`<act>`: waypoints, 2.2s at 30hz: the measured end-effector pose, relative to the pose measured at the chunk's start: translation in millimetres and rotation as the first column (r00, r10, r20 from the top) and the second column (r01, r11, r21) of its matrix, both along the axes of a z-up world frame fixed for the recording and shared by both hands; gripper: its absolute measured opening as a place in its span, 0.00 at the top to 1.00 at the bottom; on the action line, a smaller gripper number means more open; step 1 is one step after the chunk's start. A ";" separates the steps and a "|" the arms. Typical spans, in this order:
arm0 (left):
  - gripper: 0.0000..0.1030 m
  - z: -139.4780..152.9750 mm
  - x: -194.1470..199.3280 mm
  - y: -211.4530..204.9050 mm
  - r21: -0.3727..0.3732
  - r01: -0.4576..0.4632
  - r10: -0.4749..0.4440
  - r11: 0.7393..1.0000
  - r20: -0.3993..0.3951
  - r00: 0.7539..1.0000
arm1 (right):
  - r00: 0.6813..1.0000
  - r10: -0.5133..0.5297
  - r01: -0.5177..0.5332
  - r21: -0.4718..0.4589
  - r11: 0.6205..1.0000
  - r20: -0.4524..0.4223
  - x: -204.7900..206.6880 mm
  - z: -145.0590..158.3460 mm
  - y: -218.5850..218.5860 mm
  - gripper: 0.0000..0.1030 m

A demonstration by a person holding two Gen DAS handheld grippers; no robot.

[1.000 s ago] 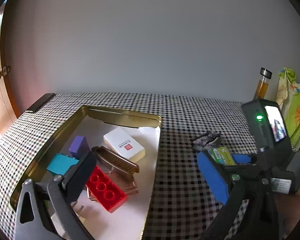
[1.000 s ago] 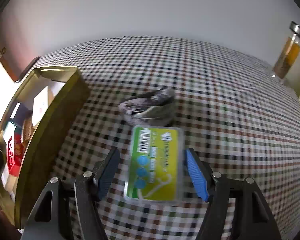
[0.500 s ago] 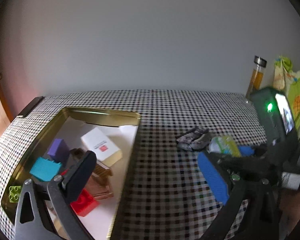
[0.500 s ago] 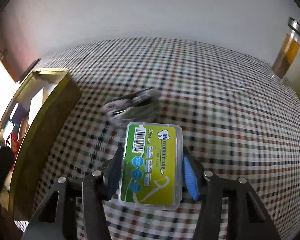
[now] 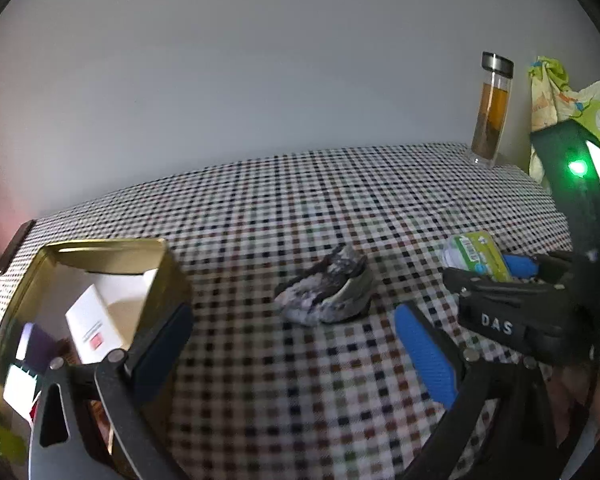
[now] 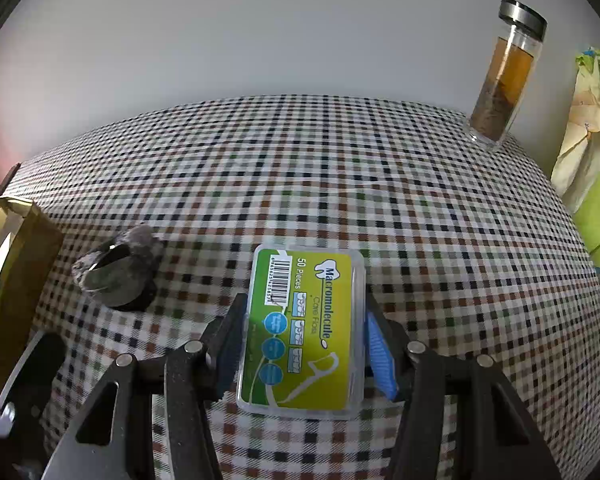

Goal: Organize rigid objects
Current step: 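Grasp the grey crystal geode with the left tool while the right tool holds the floss box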

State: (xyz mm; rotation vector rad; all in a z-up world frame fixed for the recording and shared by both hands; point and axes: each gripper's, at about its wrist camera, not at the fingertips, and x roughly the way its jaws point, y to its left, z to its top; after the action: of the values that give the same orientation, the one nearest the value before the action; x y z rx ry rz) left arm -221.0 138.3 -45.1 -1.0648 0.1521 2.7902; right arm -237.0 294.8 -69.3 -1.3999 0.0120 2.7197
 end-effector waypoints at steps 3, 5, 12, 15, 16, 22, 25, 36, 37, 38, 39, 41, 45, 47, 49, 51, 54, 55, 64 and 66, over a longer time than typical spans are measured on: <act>0.02 -5.8 -9.1 7.2 -0.013 0.032 -0.032 0.999 0.014 0.999 | 1.000 -0.011 0.011 0.002 1.000 -0.004 -5.7 -1.8 6.5 0.45; 0.05 -9.1 -14.9 10.2 -0.006 0.036 -0.035 0.999 0.026 0.999 | 1.000 -0.006 0.006 0.003 1.000 -0.008 -5.6 -3.5 4.7 0.45; 0.18 -17.5 -30.0 16.3 0.008 0.060 -0.060 0.998 0.068 0.996 | 1.000 0.014 -0.015 -0.028 0.999 -0.017 -5.9 -8.1 8.7 0.45; 0.29 -19.5 -30.6 18.0 0.010 0.074 -0.075 0.997 0.085 0.994 | 1.000 0.016 -0.016 -0.031 0.999 -0.020 -5.2 -9.2 8.6 0.45; 0.31 -19.6 -30.0 18.2 0.007 0.075 -0.075 0.997 0.083 0.994 | 1.000 0.017 -0.018 -0.026 1.000 -0.024 -4.6 -9.5 7.5 0.45; 0.38 -20.6 -31.2 19.6 0.013 0.081 -0.082 0.997 0.079 0.993 | 0.999 0.034 -0.034 -0.007 0.999 -0.040 -4.9 -11.7 3.1 0.45; 0.56 -15.7 -21.5 23.8 -0.030 0.096 -0.095 0.995 0.029 0.995 | 0.998 0.036 -0.037 -0.015 0.999 -0.050 -6.4 -12.8 5.6 0.45; 0.17 -16.4 -27.2 12.9 0.035 0.048 -0.049 0.998 0.046 0.998 | 0.997 0.037 -0.038 -0.013 0.999 -0.069 -1.9 -12.8 2.7 0.45; 0.17 -18.2 -31.2 12.6 0.047 0.048 -0.051 0.998 0.064 0.997 | 0.997 0.037 -0.038 -0.012 0.999 -0.069 -1.9 -12.7 2.2 0.45; 0.18 -20.1 -34.5 13.9 0.050 0.050 -0.054 0.997 0.082 0.995 | 0.997 0.038 -0.039 -0.012 0.999 -0.069 -2.5 -13.0 2.9 0.45; 0.18 -22.7 -38.2 14.7 0.053 0.049 -0.055 0.997 0.104 0.993 | 0.997 0.038 -0.039 -0.012 0.999 -0.069 -2.5 -13.0 2.8 0.45; 0.18 -26.7 -46.1 12.7 0.071 0.029 -0.038 0.997 0.135 0.990 | 0.997 0.038 -0.039 -0.013 0.999 -0.069 -2.4 -12.9 2.8 0.45; 0.34 -32.7 -51.2 12.5 0.079 0.034 -0.047 0.996 0.173 0.984 | 0.997 0.040 -0.041 -0.014 0.999 -0.069 -4.1 -13.2 4.2 0.45; 0.35 -32.8 -48.6 13.6 0.073 0.039 -0.051 0.997 0.168 0.984 | 0.997 0.041 -0.043 -0.015 0.999 -0.069 -3.9 -13.2 4.1 0.45; 0.35 -32.7 -46.6 14.1 0.069 0.044 -0.055 0.997 0.165 0.985 | 0.996 0.049 -0.050 -0.013 0.999 -0.069 -3.4 -13.1 2.7 0.45; 0.37 -32.0 -43.8 12.9 0.069 0.041 -0.051 0.997 0.157 0.986 | 0.996 0.057 -0.058 -0.012 0.998 -0.071 -3.4 -13.2 2.0 0.45; 0.37 -28.9 -39.2 6.7 0.070 0.019 -0.028 0.997 0.140 0.990 | 0.994 0.065 -0.066 -0.007 0.998 -0.085 -1.9 -11.7 0.8 0.45; 0.37 -27.9 -37.1 3.7 0.075 0.011 -0.021 0.997 0.133 0.991 | 0.994 0.066 -0.067 -0.003 0.998 -0.089 -1.3 -11.0 0.4 0.45; 0.37 -17.7 -13.1 -7.9 0.061 -0.021 0.018 0.998 0.055 0.998 | 0.978 0.087 -0.082 0.037 0.996 -0.192 16.5 4.0 -8.2 0.45; 0.37 -13.9 -4.8 -9.4 0.052 -0.032 0.031 0.998 0.023 0.999 | 0.973 0.091 -0.084 0.039 0.996 -0.214 20.5 6.8 -9.2 0.45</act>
State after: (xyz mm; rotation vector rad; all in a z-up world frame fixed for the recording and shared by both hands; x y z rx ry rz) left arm -225.8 129.0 -59.0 -1.0949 0.0595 2.7928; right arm -216.5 285.6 -62.5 -1.1173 -0.0783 2.9174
